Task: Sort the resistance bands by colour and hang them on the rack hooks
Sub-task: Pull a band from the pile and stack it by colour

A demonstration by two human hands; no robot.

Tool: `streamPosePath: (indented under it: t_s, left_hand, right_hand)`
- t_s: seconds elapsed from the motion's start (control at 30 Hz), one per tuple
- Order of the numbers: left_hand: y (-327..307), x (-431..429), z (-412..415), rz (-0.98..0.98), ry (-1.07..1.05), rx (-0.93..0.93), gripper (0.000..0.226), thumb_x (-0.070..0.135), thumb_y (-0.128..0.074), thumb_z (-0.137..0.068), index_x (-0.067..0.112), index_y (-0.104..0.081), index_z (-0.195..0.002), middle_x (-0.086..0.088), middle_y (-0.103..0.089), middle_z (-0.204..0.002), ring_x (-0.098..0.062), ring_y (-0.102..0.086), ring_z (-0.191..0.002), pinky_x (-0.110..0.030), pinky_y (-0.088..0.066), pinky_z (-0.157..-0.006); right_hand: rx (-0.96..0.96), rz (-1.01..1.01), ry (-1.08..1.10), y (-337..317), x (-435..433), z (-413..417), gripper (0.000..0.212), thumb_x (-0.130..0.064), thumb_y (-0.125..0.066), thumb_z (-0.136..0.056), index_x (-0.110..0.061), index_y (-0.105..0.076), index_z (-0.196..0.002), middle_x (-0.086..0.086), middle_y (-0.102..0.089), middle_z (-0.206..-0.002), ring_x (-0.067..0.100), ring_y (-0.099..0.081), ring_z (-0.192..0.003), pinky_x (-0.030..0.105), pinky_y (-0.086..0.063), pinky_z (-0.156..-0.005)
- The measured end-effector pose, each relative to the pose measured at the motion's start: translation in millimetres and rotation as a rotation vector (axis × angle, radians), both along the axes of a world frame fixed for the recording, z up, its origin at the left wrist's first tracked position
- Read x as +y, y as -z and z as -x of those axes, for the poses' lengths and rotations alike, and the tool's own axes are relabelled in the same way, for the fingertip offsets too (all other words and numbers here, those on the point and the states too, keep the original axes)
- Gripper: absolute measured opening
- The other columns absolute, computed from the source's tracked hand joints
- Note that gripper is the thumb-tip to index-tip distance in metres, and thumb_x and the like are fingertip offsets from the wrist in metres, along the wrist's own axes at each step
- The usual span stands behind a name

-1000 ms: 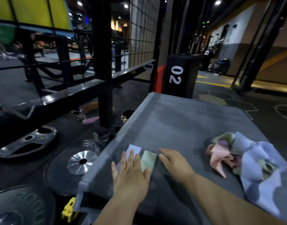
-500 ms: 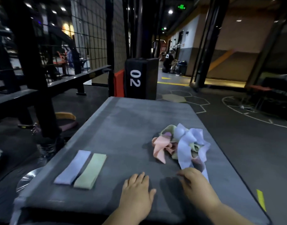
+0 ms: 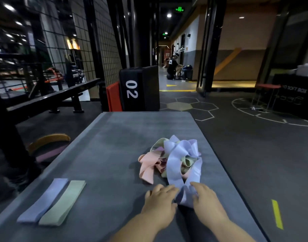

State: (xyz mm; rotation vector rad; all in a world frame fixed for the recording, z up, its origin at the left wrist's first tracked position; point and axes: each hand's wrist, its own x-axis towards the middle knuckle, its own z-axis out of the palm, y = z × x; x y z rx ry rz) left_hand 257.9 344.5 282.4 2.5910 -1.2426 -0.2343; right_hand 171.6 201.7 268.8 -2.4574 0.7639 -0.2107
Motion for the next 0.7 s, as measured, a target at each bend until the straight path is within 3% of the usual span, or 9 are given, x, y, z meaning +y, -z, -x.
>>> streamPosePath:
  t_s: [0.13, 0.33, 0.5, 0.6, 0.7]
  left_hand:
    - [6, -16, -4, 0.009, 0.032, -0.011, 0.039, 0.023, -0.043, -0.095, 0.034, -0.047, -0.132, 0.022, -0.042, -0.140, -0.013, -0.031, -0.129, -0.034, -0.025, -0.099]
    - [14, -20, -4, 0.114, -0.023, 0.009, 0.021, 0.037, -0.047, -0.094, 0.027, -0.063, -0.103, 0.017, -0.057, -0.115, -0.007, -0.039, -0.113, -0.030, -0.032, -0.087]
    - [10, -14, 2, 0.216, -0.009, -0.008, 0.023, 0.032, -0.043, -0.096, 0.020, -0.052, -0.079, 0.012, -0.044, -0.076, -0.006, -0.041, -0.097, -0.028, -0.029, -0.080]
    - [3, 0, 1, 0.248, 0.007, -0.054, 0.024, 0.031, -0.041, -0.097, 0.019, -0.056, -0.083, 0.010, -0.054, -0.079, -0.011, -0.051, -0.088, -0.024, -0.026, -0.078]
    - [-2, 25, -1, 0.247, -0.015, -0.005, 0.023, 0.037, -0.038, -0.096, 0.027, -0.051, -0.081, 0.012, -0.058, -0.077, -0.012, -0.051, -0.080, -0.022, -0.029, -0.086]
  right_hand:
    - [0.081, 0.039, -0.063, -2, -8, -1, 0.046, -0.014, -0.038, -0.098, -0.026, -0.043, -0.143, -0.006, -0.043, -0.144, 0.017, -0.033, -0.134, 0.024, -0.033, -0.107]
    - [0.051, -0.040, -0.063, -4, -16, -2, 0.045, -0.011, -0.043, -0.094, -0.025, -0.053, -0.135, -0.001, -0.053, -0.134, 0.016, -0.047, -0.123, 0.022, -0.039, -0.100]
    - [0.021, -0.187, -0.023, -7, -18, 2, 0.040, -0.012, -0.043, -0.096, -0.026, -0.054, -0.132, -0.007, -0.061, -0.124, 0.011, -0.056, -0.110, 0.018, -0.043, -0.088]
    - [0.023, -0.212, -0.004, -7, -18, 6, 0.041, -0.015, -0.043, -0.094, -0.029, -0.053, -0.132, -0.005, -0.065, -0.112, 0.014, -0.059, -0.093, 0.020, -0.047, -0.074]
    - [0.011, -0.220, 0.030, -10, -16, 9, 0.041, -0.017, -0.048, -0.092, -0.030, -0.052, -0.131, -0.003, -0.067, -0.101, 0.016, -0.060, -0.084, 0.024, -0.048, -0.067]
